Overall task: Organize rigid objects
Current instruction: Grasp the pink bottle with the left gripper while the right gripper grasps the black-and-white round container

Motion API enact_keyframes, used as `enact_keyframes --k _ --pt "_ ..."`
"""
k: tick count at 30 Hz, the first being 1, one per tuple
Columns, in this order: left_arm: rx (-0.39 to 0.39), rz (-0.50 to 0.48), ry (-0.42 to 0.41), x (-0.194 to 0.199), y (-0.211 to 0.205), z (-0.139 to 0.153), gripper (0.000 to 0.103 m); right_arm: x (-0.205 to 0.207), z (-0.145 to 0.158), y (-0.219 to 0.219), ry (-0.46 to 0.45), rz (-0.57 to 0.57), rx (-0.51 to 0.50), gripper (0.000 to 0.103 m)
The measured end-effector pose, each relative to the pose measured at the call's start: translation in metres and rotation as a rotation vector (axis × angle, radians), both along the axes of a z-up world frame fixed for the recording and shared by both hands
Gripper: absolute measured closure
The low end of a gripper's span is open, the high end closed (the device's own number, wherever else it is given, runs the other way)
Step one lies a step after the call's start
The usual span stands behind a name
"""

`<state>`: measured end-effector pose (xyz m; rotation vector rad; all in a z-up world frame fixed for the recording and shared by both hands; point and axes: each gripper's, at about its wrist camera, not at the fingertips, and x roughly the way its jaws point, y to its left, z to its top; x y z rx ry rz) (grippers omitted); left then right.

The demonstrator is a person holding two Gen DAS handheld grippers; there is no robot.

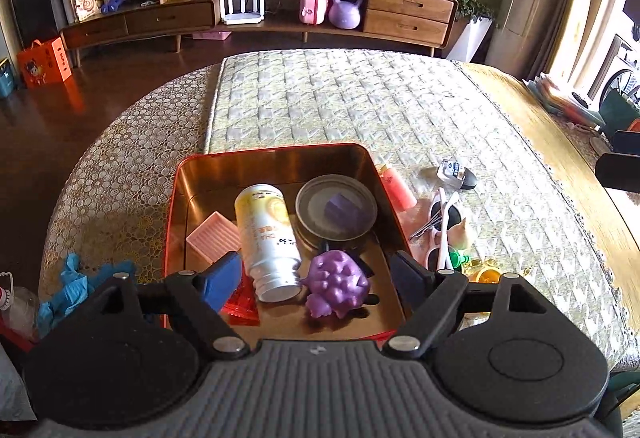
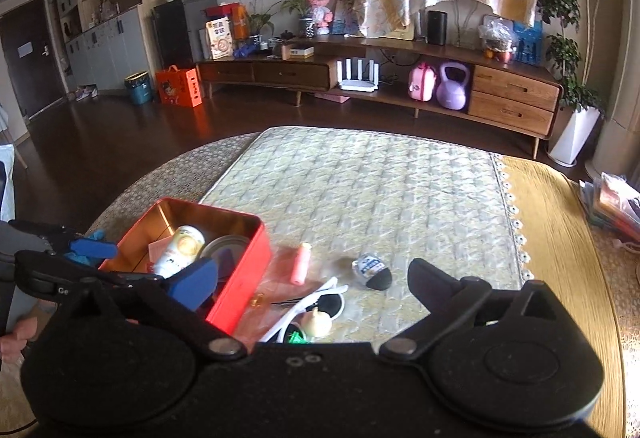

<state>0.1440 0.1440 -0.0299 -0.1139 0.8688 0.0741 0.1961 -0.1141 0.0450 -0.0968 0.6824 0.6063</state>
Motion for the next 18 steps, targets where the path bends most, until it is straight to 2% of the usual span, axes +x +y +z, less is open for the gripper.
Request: enact_keyframes --k 9,18 --pt "-0.004 -0.017 -0.03 0.03 -0.03 0.011 0.021 0.02 -0.02 -0.028 0.016 -0.033 -0.008 0.001" --pt "-0.047 -0.013 0.003 0.099 -0.058 0.007 0.021 0.039 -0.055 -0.027 0.03 0.021 -0.067 0.001"
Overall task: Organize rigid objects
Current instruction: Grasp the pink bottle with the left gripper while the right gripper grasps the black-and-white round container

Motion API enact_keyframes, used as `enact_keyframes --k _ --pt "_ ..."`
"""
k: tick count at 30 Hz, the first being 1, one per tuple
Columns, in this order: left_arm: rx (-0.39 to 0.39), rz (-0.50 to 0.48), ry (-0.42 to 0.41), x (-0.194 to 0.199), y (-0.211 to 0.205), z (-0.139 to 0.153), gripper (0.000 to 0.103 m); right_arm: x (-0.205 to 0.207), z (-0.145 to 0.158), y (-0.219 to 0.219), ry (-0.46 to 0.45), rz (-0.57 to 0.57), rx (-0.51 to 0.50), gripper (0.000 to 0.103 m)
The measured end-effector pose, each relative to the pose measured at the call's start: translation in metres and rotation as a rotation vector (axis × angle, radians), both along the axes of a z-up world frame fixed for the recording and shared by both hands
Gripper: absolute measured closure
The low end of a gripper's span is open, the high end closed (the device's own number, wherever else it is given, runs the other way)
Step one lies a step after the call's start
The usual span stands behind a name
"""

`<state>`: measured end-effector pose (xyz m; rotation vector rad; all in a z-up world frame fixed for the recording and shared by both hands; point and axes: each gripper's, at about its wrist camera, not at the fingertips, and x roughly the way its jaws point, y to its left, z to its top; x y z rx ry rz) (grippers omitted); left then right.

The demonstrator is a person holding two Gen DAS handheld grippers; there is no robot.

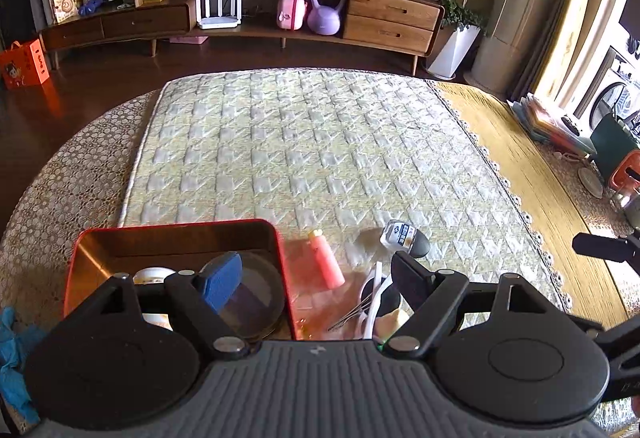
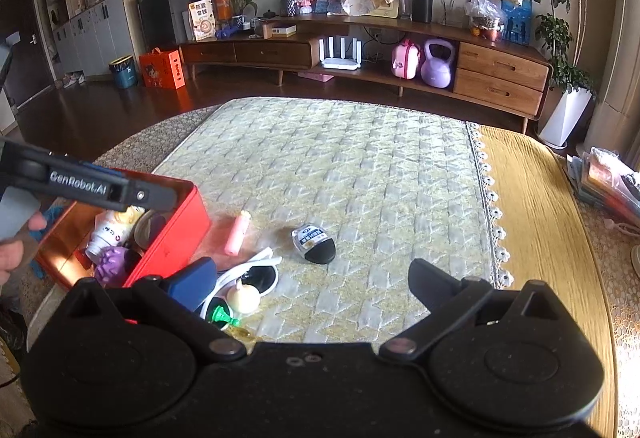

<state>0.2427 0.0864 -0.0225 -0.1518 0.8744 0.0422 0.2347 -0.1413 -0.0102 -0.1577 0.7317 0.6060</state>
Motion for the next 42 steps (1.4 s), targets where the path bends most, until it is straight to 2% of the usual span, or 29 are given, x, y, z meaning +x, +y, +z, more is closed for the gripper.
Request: enact_keyframes --k 6,9,16,17,20,24,27,30,39,42 --pt "-0.006 0.001 0.054 0.045 -0.016 -0.019 0.021 0.023 -0.02 0.004 0.028 0.027 -0.021 0.004" --pt "-0.052 0.014 0.081 0.062 -0.019 -0.031 0.021 0.036 -0.029 0.005 0.039 0.029 -0.024 0.006" --pt "-0.047 0.028 0.127 0.089 -0.028 -0.051 0.022 0.06 -0.053 0.013 0.063 0.043 -0.038 0.015" --pt "-0.045 0.031 0.131 0.092 -0.029 -0.054 0.024 0.063 -0.056 0.014 0.063 0.046 -0.041 0.015" --pt "-0.036 0.041 0.158 0.098 -0.032 -0.063 0.039 0.071 -0.063 0.019 0.068 0.058 -0.046 0.02" --pt "-0.005 0.082 0.197 0.105 -0.032 -0.078 0.051 0.08 -0.073 0.027 0.071 0.075 -0.061 0.025" --pt "0.032 0.095 0.184 0.106 -0.035 -0.081 0.054 0.084 -0.081 0.035 0.065 0.084 -0.087 0.031" --pt "0.011 0.1 0.177 0.107 -0.034 -0.082 0.059 0.088 -0.087 0.041 0.06 0.082 -0.098 0.037" --pt "0.016 0.158 0.124 0.095 -0.036 -0.082 0.066 0.087 -0.094 0.055 0.039 0.123 -0.095 0.048" --pt "-0.034 0.173 0.098 0.088 -0.031 -0.082 0.068 0.088 -0.093 0.058 0.034 0.13 -0.096 0.049"
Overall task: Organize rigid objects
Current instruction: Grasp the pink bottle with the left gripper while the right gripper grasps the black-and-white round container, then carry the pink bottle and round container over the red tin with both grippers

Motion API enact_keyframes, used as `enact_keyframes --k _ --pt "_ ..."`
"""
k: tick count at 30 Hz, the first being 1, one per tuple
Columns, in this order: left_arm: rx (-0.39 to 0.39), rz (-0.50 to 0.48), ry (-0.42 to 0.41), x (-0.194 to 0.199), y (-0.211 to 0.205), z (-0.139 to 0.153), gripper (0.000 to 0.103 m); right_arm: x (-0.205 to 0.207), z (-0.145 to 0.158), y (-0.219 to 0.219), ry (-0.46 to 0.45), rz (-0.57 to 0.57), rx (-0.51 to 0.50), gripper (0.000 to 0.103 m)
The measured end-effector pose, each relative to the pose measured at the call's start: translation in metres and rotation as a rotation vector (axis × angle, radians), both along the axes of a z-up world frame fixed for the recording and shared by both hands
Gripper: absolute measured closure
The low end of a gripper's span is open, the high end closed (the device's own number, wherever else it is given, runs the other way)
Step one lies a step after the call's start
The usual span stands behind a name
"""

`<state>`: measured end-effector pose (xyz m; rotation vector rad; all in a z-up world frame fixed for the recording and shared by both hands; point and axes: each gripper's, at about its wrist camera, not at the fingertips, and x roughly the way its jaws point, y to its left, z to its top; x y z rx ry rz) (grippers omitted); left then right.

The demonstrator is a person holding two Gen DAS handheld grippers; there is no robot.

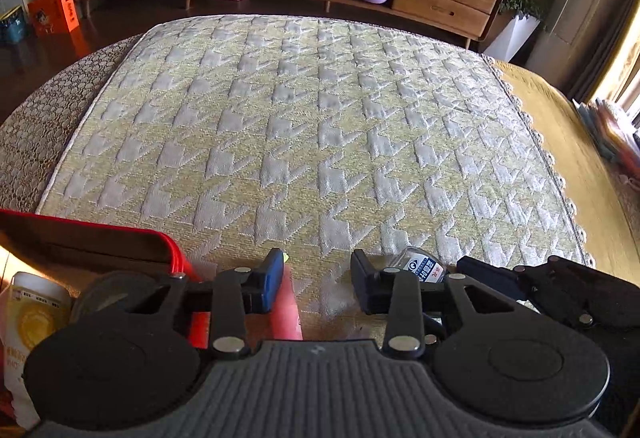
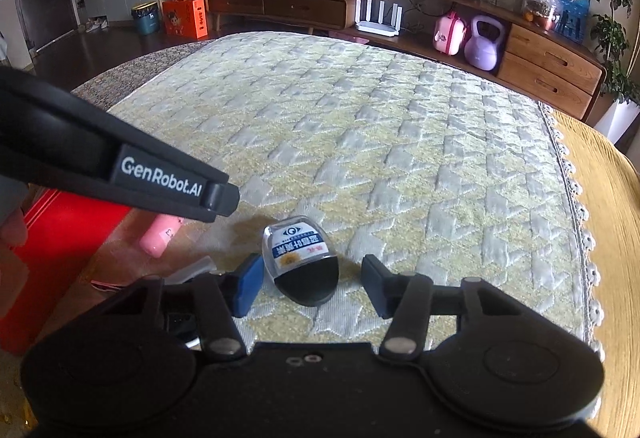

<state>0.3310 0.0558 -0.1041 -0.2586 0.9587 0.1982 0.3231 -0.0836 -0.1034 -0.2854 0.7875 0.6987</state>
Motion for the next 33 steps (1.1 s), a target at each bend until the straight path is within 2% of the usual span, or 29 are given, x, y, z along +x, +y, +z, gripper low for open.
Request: enact_keyframes --k 12,15,18,23,26,30,31,33 --pt "-0.068 0.023 -0.01 -0.019 -0.001 0.003 0.069 0.002 -0.001 0.004 -0.01 0.002 0.015 0.052" --pt "-0.118 0.017 -0.006 -0.018 0.001 0.007 0.069 0.002 -0.001 0.004 -0.011 0.004 0.015 0.053" --pt "-0.031 0.031 -0.02 -0.022 -0.005 0.011 0.069 0.003 -0.001 0.003 -0.007 0.006 0.021 0.053" --pt "0.03 0.056 0.029 -0.016 -0.012 0.0 0.069 0.003 -0.002 0.002 -0.007 0.004 0.028 0.053" --pt "0.013 0.073 0.07 -0.01 -0.012 -0.01 0.069 0.003 -0.002 0.002 -0.01 0.004 0.027 0.054" --pt "0.022 0.073 0.06 -0.01 -0.014 -0.011 0.07 0.003 -0.003 0.002 -0.018 0.006 0.03 0.058" --pt "0.024 0.072 0.057 -0.01 -0.013 -0.011 0.07 0.002 -0.003 0.002 -0.021 0.005 0.032 0.062" --pt "0.042 0.084 0.055 -0.01 -0.013 -0.01 0.083 0.001 -0.002 0.002 -0.023 0.001 0.034 0.064"
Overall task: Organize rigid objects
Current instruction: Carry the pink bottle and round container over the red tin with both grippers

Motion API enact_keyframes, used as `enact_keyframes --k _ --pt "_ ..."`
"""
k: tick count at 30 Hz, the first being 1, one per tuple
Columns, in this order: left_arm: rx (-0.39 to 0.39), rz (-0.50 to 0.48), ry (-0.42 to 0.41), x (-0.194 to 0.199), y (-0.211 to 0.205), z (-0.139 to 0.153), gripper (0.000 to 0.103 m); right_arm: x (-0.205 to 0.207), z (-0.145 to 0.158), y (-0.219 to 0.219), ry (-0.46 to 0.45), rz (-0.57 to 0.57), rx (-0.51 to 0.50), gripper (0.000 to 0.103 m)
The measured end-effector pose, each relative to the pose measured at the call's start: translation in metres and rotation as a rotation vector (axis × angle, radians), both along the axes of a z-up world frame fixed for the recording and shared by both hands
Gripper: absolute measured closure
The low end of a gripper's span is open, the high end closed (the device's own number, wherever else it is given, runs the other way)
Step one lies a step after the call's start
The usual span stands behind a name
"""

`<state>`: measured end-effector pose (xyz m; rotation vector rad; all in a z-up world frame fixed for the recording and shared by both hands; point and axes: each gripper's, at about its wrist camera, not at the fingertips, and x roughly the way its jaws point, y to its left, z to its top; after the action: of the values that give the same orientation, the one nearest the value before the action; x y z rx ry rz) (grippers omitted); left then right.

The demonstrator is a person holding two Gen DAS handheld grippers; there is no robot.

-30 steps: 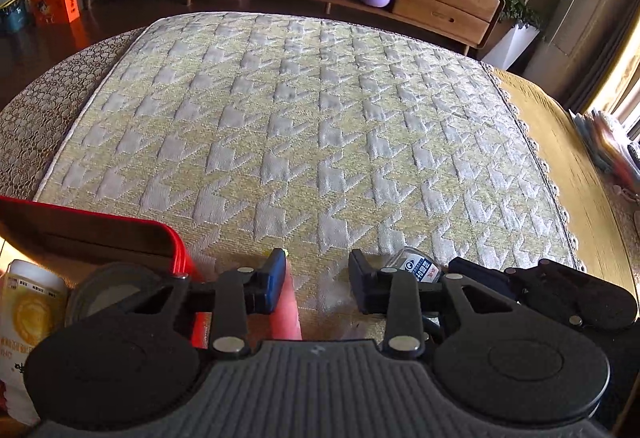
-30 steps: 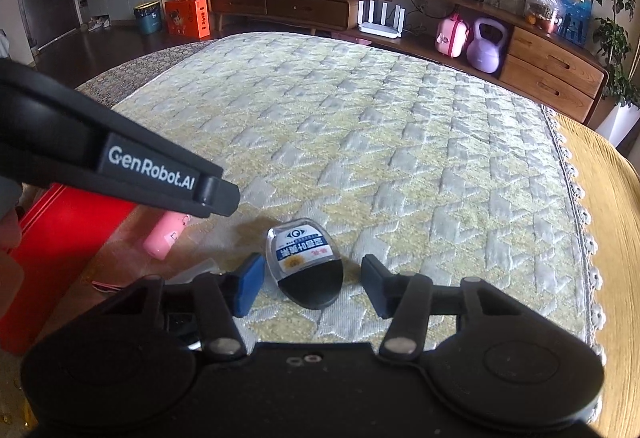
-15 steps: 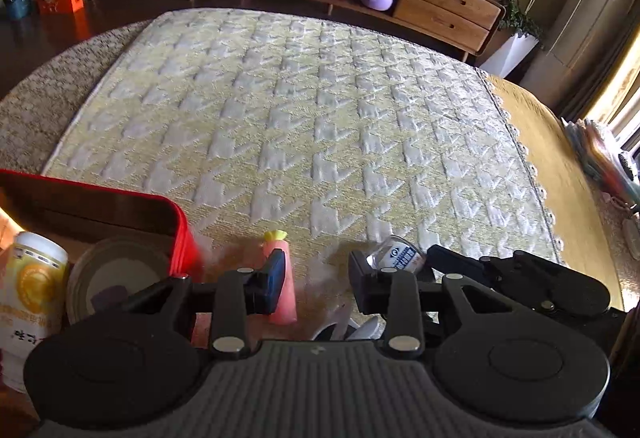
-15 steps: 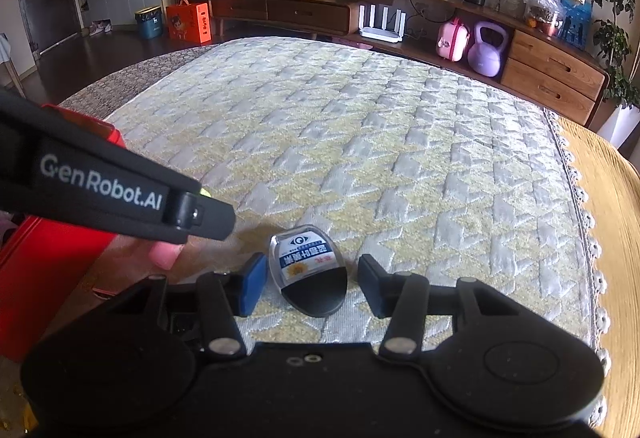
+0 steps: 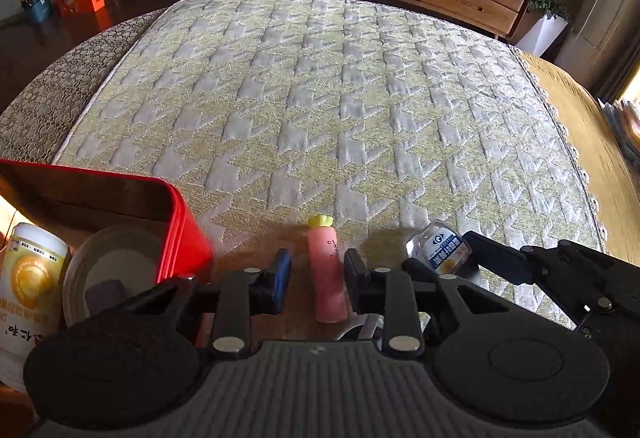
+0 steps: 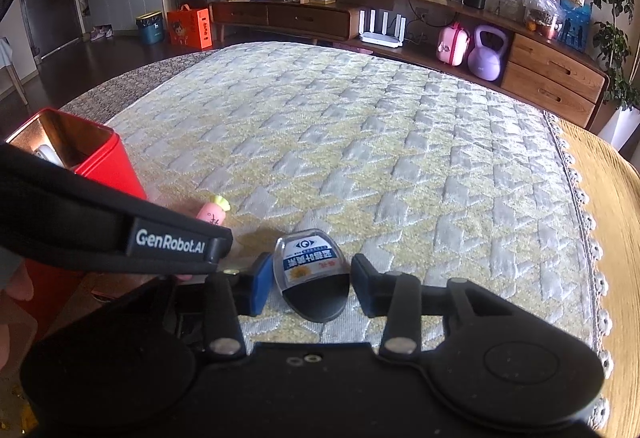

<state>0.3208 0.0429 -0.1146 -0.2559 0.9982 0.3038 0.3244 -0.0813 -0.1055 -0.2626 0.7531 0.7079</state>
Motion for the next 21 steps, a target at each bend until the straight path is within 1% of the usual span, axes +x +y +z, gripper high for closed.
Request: enact_keyframes --k 2,6,9,14,21 --pt "0.011 0.002 -0.003 0.0 0.002 0.0 0.087 -0.002 0.001 0.001 -0.008 -0.001 -0.006 0.064" --pt "-0.001 0.002 -0.016 0.0 0.009 0.003 0.088 -0.004 0.005 -0.005 -0.007 -0.027 0.005 0.064" --pt "-0.007 -0.003 -0.03 -0.005 0.01 0.012 0.088 -0.008 0.014 -0.013 -0.002 -0.043 0.02 0.064" --pt "-0.029 -0.021 -0.051 -0.019 0.012 0.032 0.088 -0.022 0.039 -0.029 -0.004 -0.071 0.043 0.064" --pt "-0.047 -0.067 -0.095 -0.052 0.016 0.066 0.088 -0.058 0.076 -0.038 -0.042 -0.087 0.046 0.063"
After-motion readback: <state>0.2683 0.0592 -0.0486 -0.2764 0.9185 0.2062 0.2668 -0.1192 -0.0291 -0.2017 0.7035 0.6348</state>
